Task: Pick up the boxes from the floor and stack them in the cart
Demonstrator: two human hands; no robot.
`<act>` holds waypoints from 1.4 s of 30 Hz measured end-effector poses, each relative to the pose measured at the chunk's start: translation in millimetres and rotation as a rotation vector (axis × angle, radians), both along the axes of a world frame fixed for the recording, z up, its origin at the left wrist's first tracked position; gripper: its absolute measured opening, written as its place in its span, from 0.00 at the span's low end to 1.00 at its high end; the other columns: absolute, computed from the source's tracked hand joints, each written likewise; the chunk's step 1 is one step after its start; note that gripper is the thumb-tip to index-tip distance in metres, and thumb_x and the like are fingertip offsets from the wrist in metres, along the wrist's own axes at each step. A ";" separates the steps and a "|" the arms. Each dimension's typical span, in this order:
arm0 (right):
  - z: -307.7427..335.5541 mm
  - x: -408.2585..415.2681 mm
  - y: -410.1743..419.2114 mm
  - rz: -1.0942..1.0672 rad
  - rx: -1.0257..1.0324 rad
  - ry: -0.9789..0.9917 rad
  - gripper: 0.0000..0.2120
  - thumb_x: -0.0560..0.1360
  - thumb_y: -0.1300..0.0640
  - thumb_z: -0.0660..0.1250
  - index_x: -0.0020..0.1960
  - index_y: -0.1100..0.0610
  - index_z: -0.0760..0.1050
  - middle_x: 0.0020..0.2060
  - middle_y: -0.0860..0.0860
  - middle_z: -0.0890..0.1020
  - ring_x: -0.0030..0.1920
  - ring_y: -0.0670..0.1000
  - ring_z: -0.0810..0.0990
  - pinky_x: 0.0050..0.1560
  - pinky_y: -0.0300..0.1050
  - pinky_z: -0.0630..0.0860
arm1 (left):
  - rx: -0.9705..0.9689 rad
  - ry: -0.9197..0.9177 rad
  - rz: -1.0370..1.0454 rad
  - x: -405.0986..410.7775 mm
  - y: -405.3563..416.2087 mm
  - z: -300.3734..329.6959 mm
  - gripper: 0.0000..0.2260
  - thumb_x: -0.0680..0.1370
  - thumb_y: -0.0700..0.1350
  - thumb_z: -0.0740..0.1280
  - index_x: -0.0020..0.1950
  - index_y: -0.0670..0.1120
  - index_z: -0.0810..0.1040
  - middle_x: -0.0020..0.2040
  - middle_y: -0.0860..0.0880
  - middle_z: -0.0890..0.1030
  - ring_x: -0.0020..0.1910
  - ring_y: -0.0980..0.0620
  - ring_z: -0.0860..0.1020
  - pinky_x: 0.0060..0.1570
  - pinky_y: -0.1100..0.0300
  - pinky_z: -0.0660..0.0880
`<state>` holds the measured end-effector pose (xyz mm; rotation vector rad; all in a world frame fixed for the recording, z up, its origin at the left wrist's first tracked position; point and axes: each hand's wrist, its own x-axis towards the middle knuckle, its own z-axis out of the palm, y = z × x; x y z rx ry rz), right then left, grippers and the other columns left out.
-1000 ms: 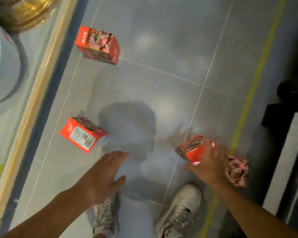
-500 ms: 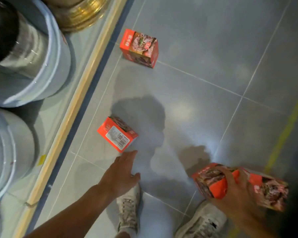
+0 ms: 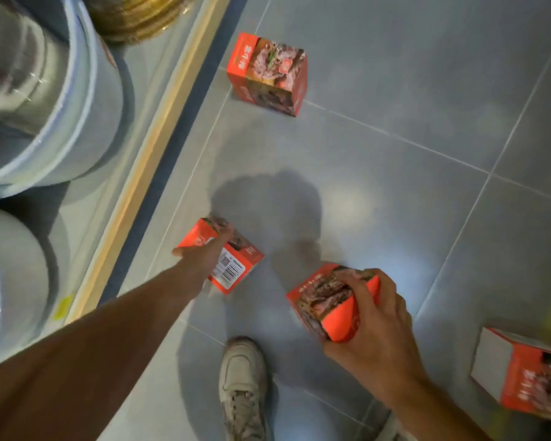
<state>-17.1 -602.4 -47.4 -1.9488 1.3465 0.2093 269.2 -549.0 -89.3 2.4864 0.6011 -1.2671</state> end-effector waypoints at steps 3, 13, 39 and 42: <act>-11.1 1.5 -9.2 0.031 0.001 -0.025 0.44 0.53 0.38 0.73 0.69 0.39 0.68 0.66 0.47 0.66 0.59 0.56 0.73 0.62 0.54 0.74 | -0.070 -0.051 0.167 3.6 -2.1 -30.3 0.52 0.65 0.57 0.80 0.77 0.43 0.51 0.52 0.42 0.80 0.49 0.42 0.82 0.50 0.44 0.79; 69.9 -43.2 -44.1 0.056 -0.026 0.041 0.44 0.53 0.43 0.78 0.67 0.36 0.66 0.64 0.47 0.66 0.58 0.58 0.72 0.59 0.53 0.70 | -0.415 -0.279 -0.613 -39.0 26.3 76.7 0.45 0.61 0.45 0.84 0.69 0.53 0.60 0.60 0.49 0.76 0.55 0.47 0.76 0.54 0.51 0.73; 790.5 -58.2 -59.8 -0.063 -0.452 -0.115 0.45 0.58 0.21 0.64 0.72 0.37 0.63 0.72 0.49 0.62 0.68 0.56 0.69 0.70 0.56 0.68 | -1.276 -0.461 -0.866 -40.4 -11.3 813.4 0.45 0.63 0.43 0.84 0.66 0.73 0.62 0.62 0.72 0.72 0.61 0.72 0.72 0.53 0.70 0.74; 825.1 -53.4 -52.5 -0.048 -0.498 -0.131 0.46 0.58 0.21 0.63 0.73 0.37 0.62 0.70 0.46 0.61 0.67 0.53 0.67 0.70 0.55 0.68 | -1.303 -0.459 -0.909 -31.6 -0.2 839.5 0.47 0.61 0.47 0.84 0.71 0.68 0.61 0.64 0.68 0.72 0.62 0.73 0.71 0.54 0.63 0.73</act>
